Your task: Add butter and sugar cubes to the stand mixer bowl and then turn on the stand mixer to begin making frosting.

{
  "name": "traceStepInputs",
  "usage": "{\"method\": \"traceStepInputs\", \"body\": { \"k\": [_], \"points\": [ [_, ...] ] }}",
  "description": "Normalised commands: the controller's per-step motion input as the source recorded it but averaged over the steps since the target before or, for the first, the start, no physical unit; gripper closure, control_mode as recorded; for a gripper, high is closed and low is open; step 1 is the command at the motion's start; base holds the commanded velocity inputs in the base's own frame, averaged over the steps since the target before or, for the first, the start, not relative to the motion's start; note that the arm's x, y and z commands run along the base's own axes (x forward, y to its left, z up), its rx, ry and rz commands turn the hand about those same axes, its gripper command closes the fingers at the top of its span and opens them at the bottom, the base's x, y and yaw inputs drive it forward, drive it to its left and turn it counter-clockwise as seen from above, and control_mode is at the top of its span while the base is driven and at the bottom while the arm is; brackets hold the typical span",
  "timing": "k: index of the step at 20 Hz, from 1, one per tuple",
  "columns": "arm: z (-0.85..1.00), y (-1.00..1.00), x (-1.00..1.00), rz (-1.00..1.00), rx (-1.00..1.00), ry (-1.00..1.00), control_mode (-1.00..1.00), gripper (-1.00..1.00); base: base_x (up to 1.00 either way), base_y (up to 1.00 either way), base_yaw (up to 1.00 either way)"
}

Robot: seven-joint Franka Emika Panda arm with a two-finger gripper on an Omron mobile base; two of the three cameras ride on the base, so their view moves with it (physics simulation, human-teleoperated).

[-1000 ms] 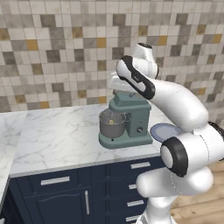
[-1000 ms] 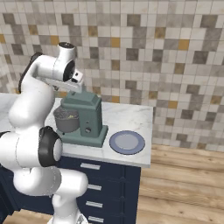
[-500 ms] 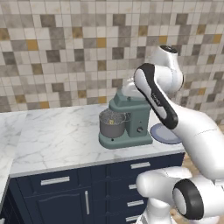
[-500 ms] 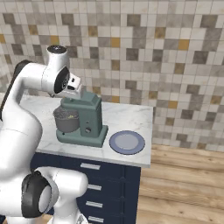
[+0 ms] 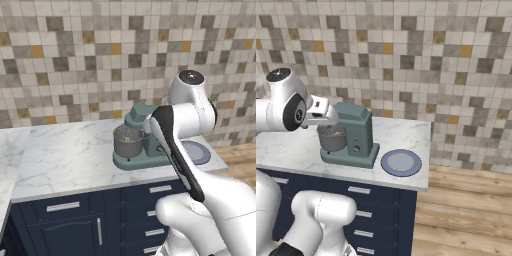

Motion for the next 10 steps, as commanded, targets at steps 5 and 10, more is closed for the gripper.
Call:
{"method": "traceStepInputs", "body": {
  "k": [5,10],
  "points": [
    [-0.25,-0.10,-0.02,0.00,-0.29,-0.10,-1.00,-1.00,0.00,0.00,0.00],
    [-0.47,-0.12,0.00,0.01,-0.23,-0.06,-1.00,-1.00,0.00,0.00,0.00]
  ]
}}
